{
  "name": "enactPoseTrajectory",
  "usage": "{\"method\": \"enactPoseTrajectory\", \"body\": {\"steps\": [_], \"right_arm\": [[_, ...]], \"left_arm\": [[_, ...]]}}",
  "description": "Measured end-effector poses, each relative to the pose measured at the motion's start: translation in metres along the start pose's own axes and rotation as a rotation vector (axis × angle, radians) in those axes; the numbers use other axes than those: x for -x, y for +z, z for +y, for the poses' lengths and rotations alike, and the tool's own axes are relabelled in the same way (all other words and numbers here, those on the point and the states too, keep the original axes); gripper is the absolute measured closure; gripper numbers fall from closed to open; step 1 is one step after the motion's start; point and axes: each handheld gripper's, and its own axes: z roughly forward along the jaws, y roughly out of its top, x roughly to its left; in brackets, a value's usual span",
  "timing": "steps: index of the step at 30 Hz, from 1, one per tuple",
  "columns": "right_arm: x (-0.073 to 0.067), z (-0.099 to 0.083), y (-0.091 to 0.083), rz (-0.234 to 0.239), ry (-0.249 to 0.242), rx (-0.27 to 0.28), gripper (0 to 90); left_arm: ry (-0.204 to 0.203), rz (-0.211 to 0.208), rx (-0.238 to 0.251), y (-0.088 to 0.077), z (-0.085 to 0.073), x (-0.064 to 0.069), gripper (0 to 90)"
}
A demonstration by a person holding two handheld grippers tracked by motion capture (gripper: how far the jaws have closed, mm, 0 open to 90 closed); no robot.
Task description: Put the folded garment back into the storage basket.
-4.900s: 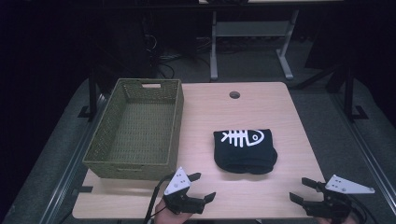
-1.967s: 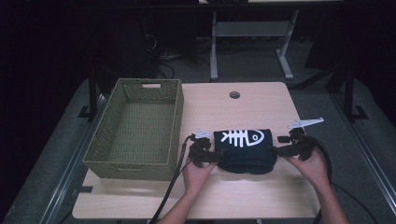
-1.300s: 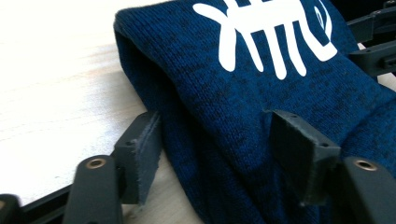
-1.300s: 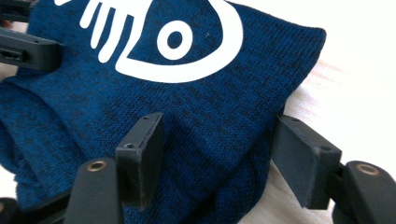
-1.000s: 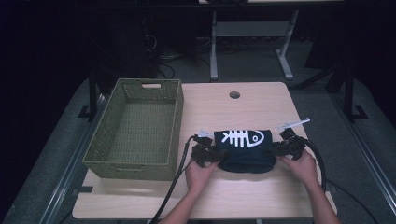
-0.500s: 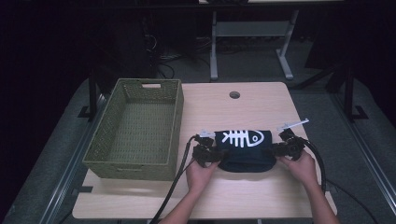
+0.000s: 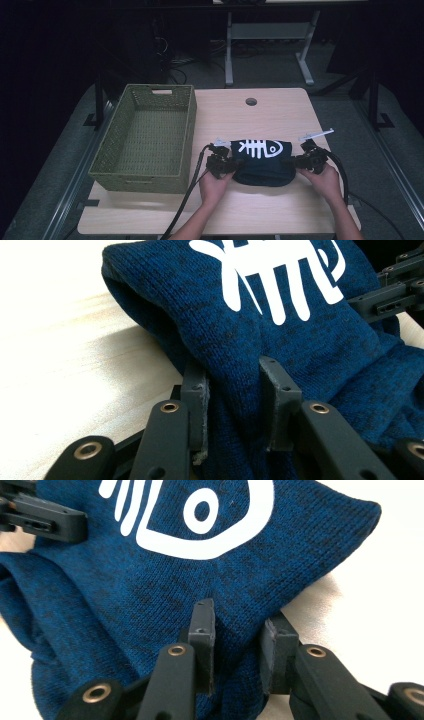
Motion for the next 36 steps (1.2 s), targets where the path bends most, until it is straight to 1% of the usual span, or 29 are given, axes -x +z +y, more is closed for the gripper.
{"method": "enactPoseTrajectory", "body": {"steps": [1, 3, 4, 6, 7, 9, 10, 11, 13, 15, 16, 17, 20, 22, 24, 27, 29, 30, 34, 36], "right_arm": [[-0.001, 0.0, -0.001, 0.0, -0.001, 0.004, 71.5], [-0.002, 0.0, -0.004, 0.004, -0.001, 0.009, 71.6], [-0.002, 0.0, -0.006, 0.007, 0.0, 0.011, 71.7], [-0.004, 0.001, -0.011, 0.014, 0.004, 0.025, 71.8], [-0.005, 0.001, -0.013, 0.017, 0.005, 0.033, 71.8], [-0.007, 0.002, -0.017, 0.019, -0.002, 0.045, 71.8], [-0.009, 0.003, -0.019, 0.023, 0.002, 0.052, 71.8], [-0.01, 0.003, -0.021, 0.028, -0.003, 0.056, 71.8], [-0.014, 0.004, -0.025, 0.027, -0.01, 0.06, 71.9], [-0.017, 0.005, -0.029, 0.029, -0.015, 0.067, 72.0], [-0.019, 0.006, -0.031, 0.026, -0.023, 0.07, 72.0], [-0.02, 0.006, -0.032, 0.027, -0.018, 0.072, 71.9], [-0.021, 0.007, -0.037, 0.03, -0.019, 0.08, 72.0], [-0.022, 0.007, -0.04, 0.029, -0.021, 0.089, 71.9], [-0.023, 0.008, -0.043, 0.026, -0.026, 0.091, 71.9], [-0.025, 0.009, -0.047, 0.02, -0.037, 0.096, 71.9], [-0.027, 0.009, -0.049, 0.022, -0.029, 0.101, 71.9], [-0.027, 0.009, -0.05, 0.022, -0.035, 0.109, 71.9], [-0.029, 0.008, -0.054, 0.03, -0.035, 0.119, 71.9], [-0.031, 0.008, -0.056, 0.032, -0.03, 0.124, 71.9]], "left_arm": [[-0.008, -0.005, 0.004, -0.001, 0.001, 0.001, 68.5], [-0.002, -0.011, 0.006, -0.003, 0.002, 0.001, 68.7], [-0.007, -0.014, 0.008, -0.004, 0.003, 0.002, 68.7], [0.002, -0.018, 0.014, -0.008, 0.005, 0.004, 68.7], [0.006, -0.022, 0.024, -0.01, 0.006, 0.004, 68.7], [0.007, -0.026, 0.035, -0.013, 0.007, 0.005, 68.7], [0.006, -0.03, 0.038, -0.016, 0.008, 0.006, 68.7], [-0.004, -0.038, 0.049, -0.019, 0.009, 0.005, 68.7], [-0.009, -0.05, 0.062, -0.022, 0.011, 0.005, 68.8], [0.014, -0.041, 0.068, -0.026, 0.013, 0.008, 68.8], [0.019, -0.041, 0.07, -0.028, 0.014, 0.009, 68.8], [0.024, -0.044, 0.072, -0.03, 0.015, 0.01, 68.8], [0.034, -0.049, 0.077, -0.034, 0.019, 0.013, 68.8], [0.031, -0.058, 0.08, -0.037, 0.021, 0.015, 68.8], [0.047, -0.052, 0.082, -0.038, 0.022, 0.017, 68.8], [0.052, -0.054, 0.086, -0.041, 0.024, 0.019, 68.8], [0.054, -0.058, 0.087, -0.043, 0.025, 0.019, 68.7], [0.053, -0.059, 0.087, -0.043, 0.025, 0.02, 68.8], [0.07, -0.061, 0.089, -0.047, 0.027, 0.022, 68.7], [0.07, -0.063, 0.095, -0.049, 0.028, 0.023, 68.8]]}}
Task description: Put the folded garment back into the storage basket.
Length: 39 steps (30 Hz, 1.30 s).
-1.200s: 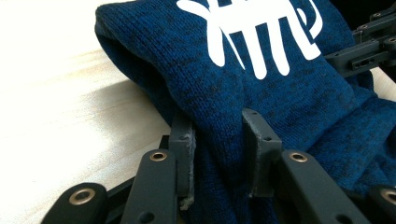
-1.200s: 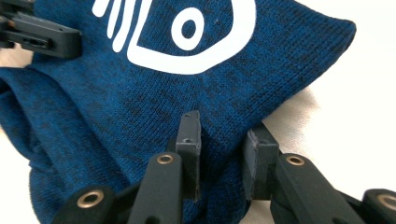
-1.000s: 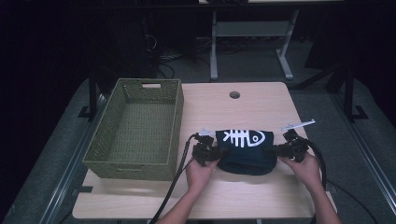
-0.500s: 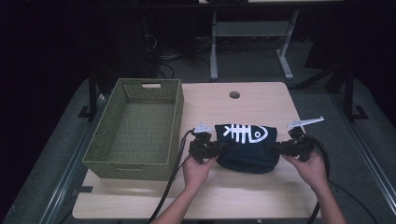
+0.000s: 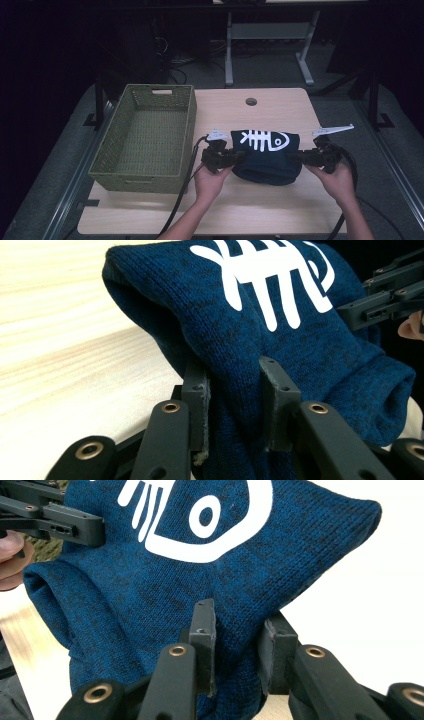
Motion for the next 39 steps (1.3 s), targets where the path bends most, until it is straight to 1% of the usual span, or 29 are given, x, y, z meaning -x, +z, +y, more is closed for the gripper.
{"method": "enactPoseTrajectory", "body": {"steps": [6, 8, 12, 13, 21, 24, 29, 30, 31, 32, 34, 39], "right_arm": [[-0.004, 0.003, -0.005, 0.004, -0.005, 0.019, 71.9], [-0.006, 0.005, -0.007, 0.005, -0.008, 0.026, 71.9], [-0.012, 0.009, -0.012, 0.012, -0.014, 0.043, 72.0], [-0.012, 0.01, -0.012, 0.013, -0.02, 0.046, 71.9], [-0.022, 0.02, -0.015, 0.032, -0.022, 0.061, 72.0], [-0.025, 0.025, -0.016, 0.042, -0.026, 0.07, 72.0], [-0.032, 0.032, -0.019, 0.051, -0.036, 0.083, 72.0], [-0.032, 0.033, -0.019, 0.055, -0.041, 0.089, 72.0], [-0.033, 0.034, -0.02, 0.063, -0.035, 0.091, 72.0], [-0.034, 0.035, -0.02, 0.069, -0.033, 0.096, 72.0], [-0.036, 0.037, -0.021, 0.074, -0.032, 0.098, 72.0], [-0.042, 0.042, -0.022, 0.088, -0.041, 0.108, 72.0]], "left_arm": [[0.012, -0.002, 0.007, -0.006, 0.006, 0.002, 68.8], [0.023, -0.001, 0.012, -0.01, 0.009, 0.003, 68.8], [0.031, -0.002, 0.021, -0.017, 0.013, 0.004, 68.8], [0.029, -0.003, 0.023, -0.019, 0.014, 0.004, 68.8], [0.036, -0.006, 0.035, -0.033, 0.022, 0.001, 68.8], [0.024, -0.012, 0.047, -0.039, 0.024, -0.001, 68.8], [0.04, -0.011, 0.059, -0.051, 0.03, -0.001, 68.8], [0.036, -0.012, 0.062, -0.052, 0.031, -0.001, 68.8], [0.041, -0.012, 0.063, -0.054, 0.032, -0.001, 68.8], [0.038, -0.017, 0.07, -0.056, 0.033, -0.001, 68.8], [0.044, -0.016, 0.065, -0.059, 0.035, -0.002, 68.8], [0.042, -0.02, 0.07, -0.068, 0.039, -0.005, 68.8]]}}
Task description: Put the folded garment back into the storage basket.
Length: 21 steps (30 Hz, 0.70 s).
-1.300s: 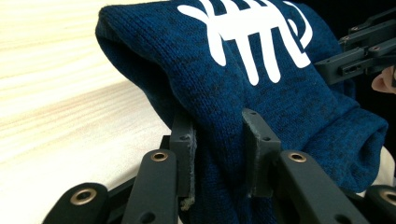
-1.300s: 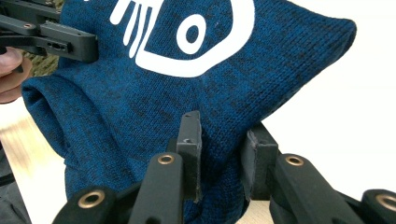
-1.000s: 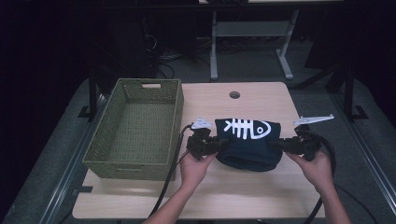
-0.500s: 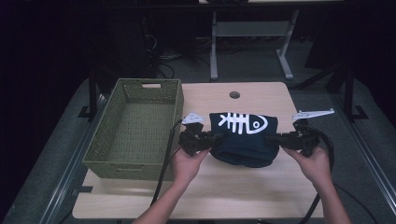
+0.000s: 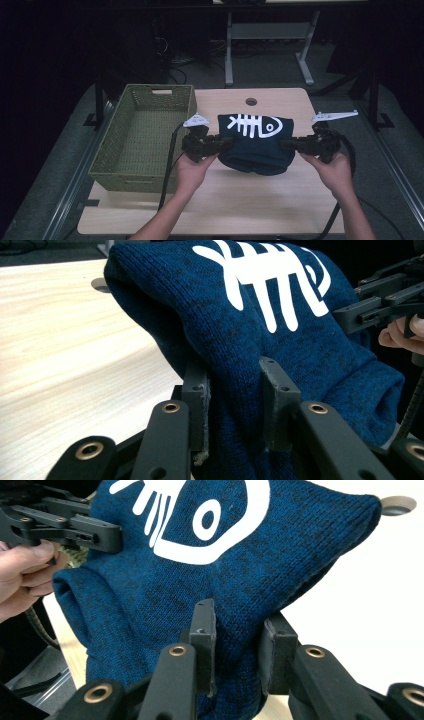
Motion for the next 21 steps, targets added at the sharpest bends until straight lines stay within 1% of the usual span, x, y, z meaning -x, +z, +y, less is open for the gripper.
{"method": "enactPoseTrajectory", "body": {"steps": [6, 9, 17, 21], "right_arm": [[-0.008, 0.009, 0.001, 0.021, -0.008, 0.014, 72.0], [-0.011, 0.013, 0.003, 0.034, -0.01, 0.019, 72.0], [-0.017, 0.022, 0.009, 0.073, 0.0, 0.028, 72.1], [-0.02, 0.027, 0.012, 0.077, -0.003, 0.026, 72.1]], "left_arm": [[0.004, 0.001, 0.006, -0.011, 0.006, -0.005, 68.8], [-0.006, -0.001, 0.013, -0.016, 0.008, -0.008, 68.8], [-0.009, 0.008, 0.013, -0.028, 0.011, -0.016, 68.8], [-0.01, 0.013, 0.014, -0.032, 0.013, -0.018, 68.8]]}}
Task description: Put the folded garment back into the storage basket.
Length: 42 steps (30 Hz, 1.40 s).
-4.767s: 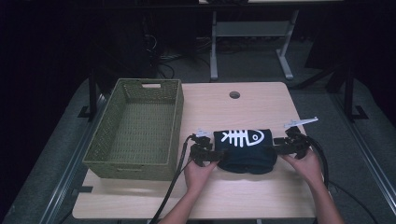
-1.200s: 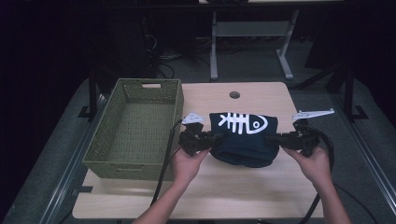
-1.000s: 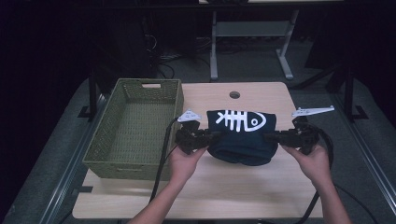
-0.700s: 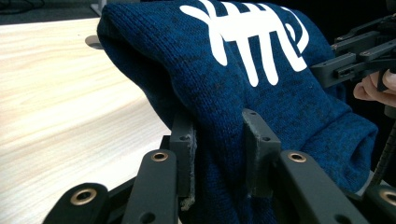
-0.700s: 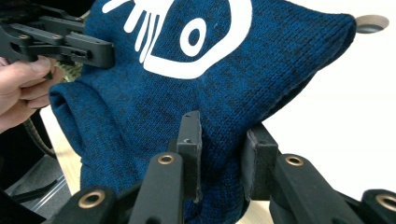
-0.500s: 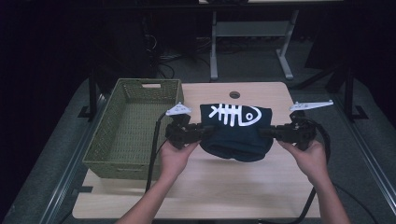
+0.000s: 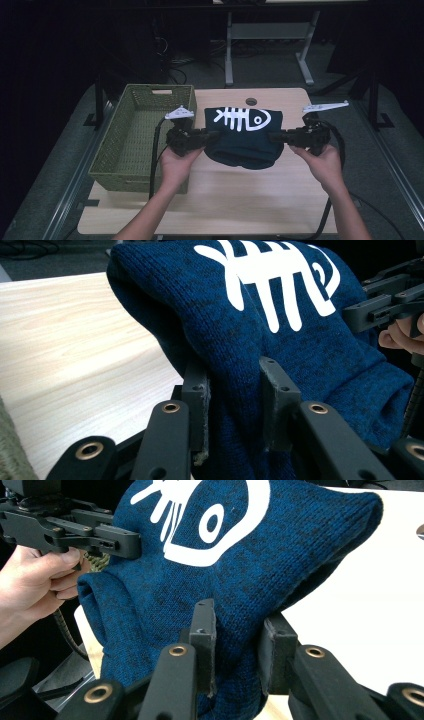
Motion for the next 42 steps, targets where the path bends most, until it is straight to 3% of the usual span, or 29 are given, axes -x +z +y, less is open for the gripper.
{"method": "enactPoseTrajectory", "body": {"steps": [13, 42], "right_arm": [[-0.012, 0.014, 0.008, 0.023, -0.013, 0.017, 72.0], [-0.039, 0.039, 0.058, 0.091, -0.027, 0.007, 72.0]], "left_arm": [[0.0, 0.015, 0.007, -0.019, 0.008, -0.009, 68.8], [-0.047, 0.072, 0.034, -0.067, 0.002, -0.043, 68.8]]}}
